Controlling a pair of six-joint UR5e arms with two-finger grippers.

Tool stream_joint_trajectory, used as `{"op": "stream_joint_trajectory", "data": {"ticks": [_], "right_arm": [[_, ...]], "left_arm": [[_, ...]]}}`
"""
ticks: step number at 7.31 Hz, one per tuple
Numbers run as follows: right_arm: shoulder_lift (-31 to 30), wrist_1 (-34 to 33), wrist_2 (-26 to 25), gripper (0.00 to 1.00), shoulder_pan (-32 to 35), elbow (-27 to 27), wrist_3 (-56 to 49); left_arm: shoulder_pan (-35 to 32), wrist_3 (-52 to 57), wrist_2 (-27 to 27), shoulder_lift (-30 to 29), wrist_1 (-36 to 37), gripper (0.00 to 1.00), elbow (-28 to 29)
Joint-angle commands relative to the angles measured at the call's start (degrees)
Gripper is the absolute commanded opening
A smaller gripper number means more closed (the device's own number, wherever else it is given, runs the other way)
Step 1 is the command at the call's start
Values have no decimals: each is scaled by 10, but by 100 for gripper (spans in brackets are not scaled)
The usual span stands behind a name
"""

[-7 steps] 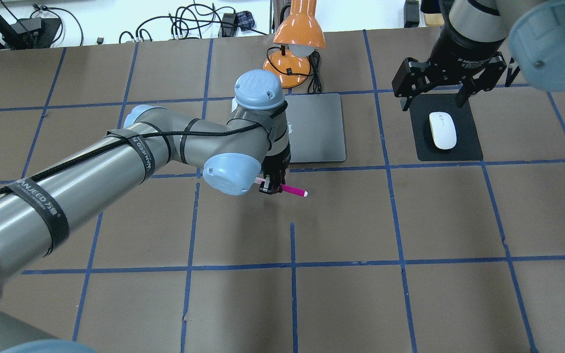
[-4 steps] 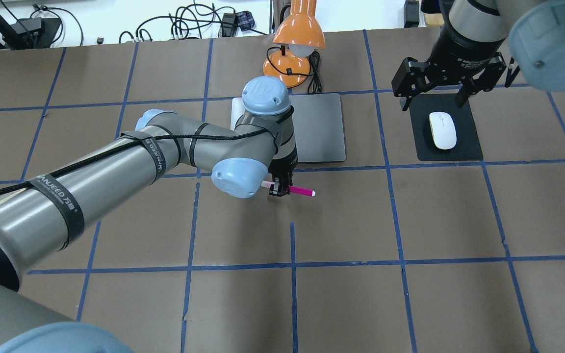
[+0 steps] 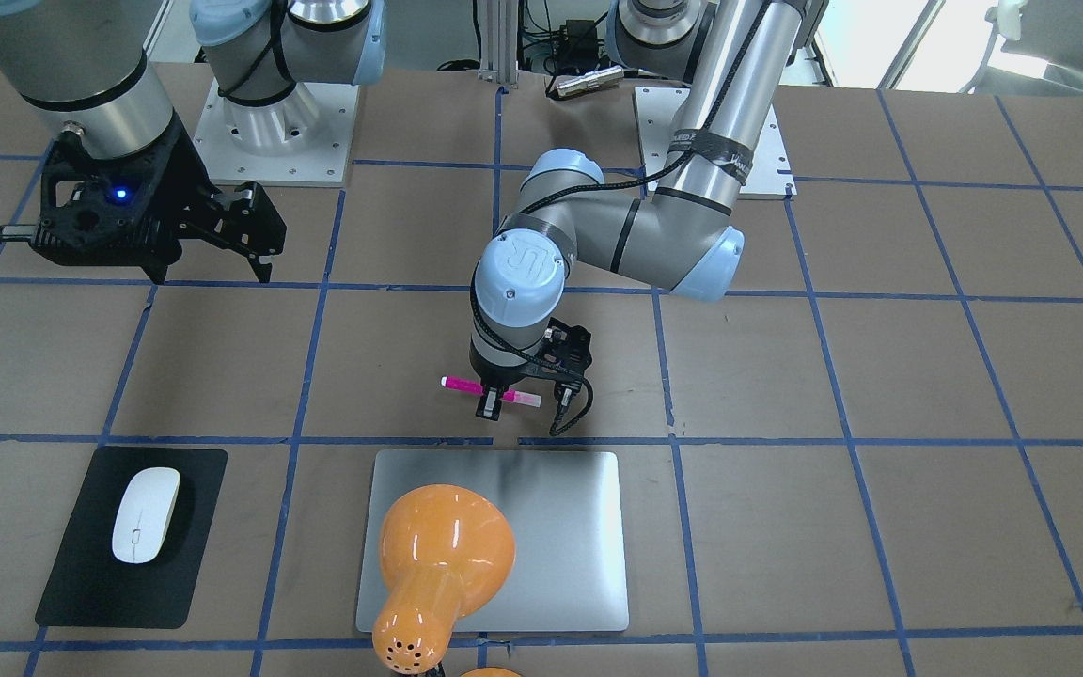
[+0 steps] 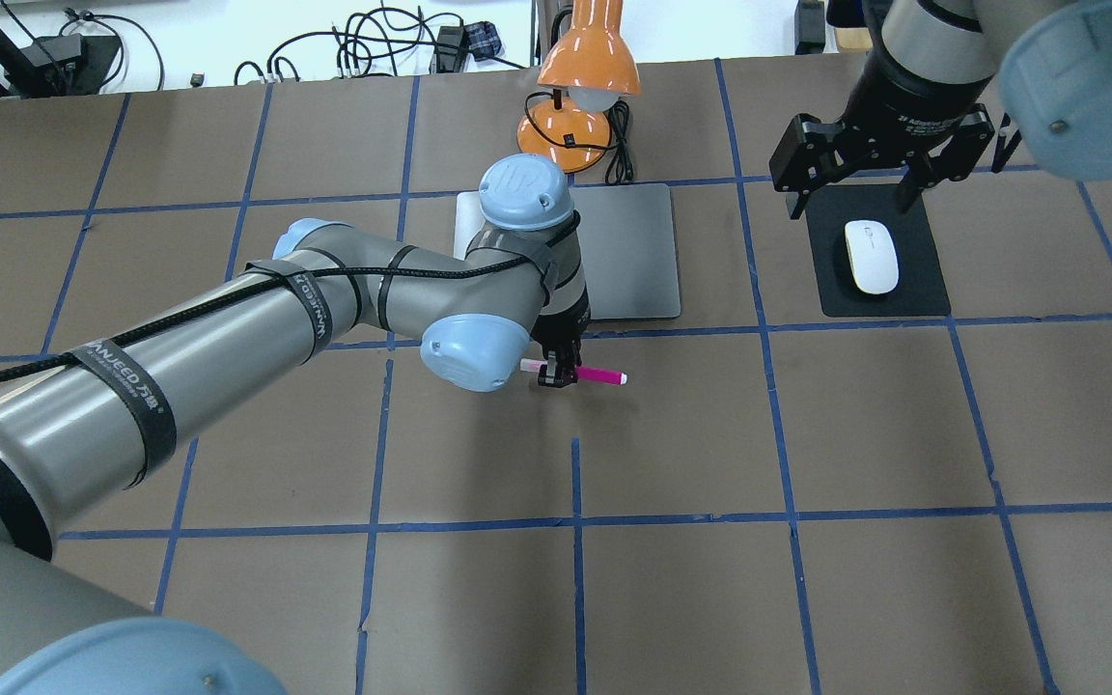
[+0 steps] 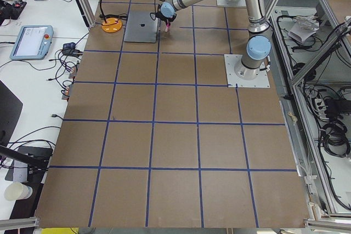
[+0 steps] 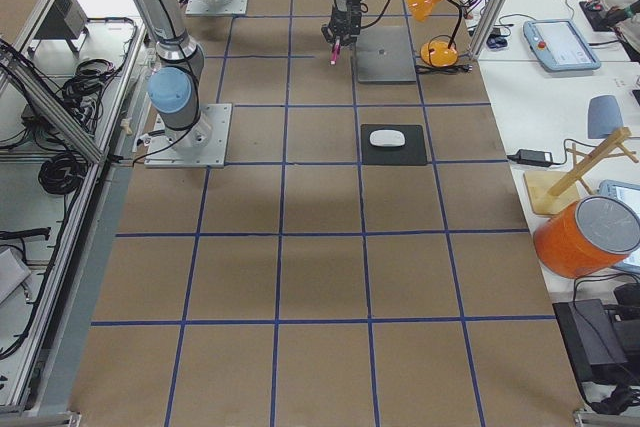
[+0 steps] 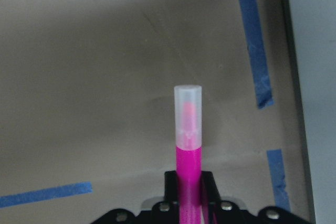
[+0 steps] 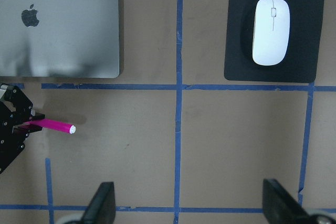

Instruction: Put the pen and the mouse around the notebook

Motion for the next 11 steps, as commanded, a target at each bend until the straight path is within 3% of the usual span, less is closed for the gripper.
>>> {"op": "stream_joint_trajectory", "data": {"ticks": [1,2,3,7,8,11], "right_arm": [[0,1,1,100,0,0,2],[0,-1,-2,100,0,0,-5],[-1,1,0,100,0,0,2],[0,-1,-1,100,-1,0,-6],[0,1,-1,100,0,0,1],[0,-1,-1,100,-1,0,-6]], "left_arm": [[0,-9,0,-6,1,0,0],[0,-19,-5,-6,1,25,1],[0,-11,-6,-5,1,78,1],[13,65,1,19,-3,89,3],[28,111,1,30,-11,97,9],[85,418,3,90,-91,100,14]]}}
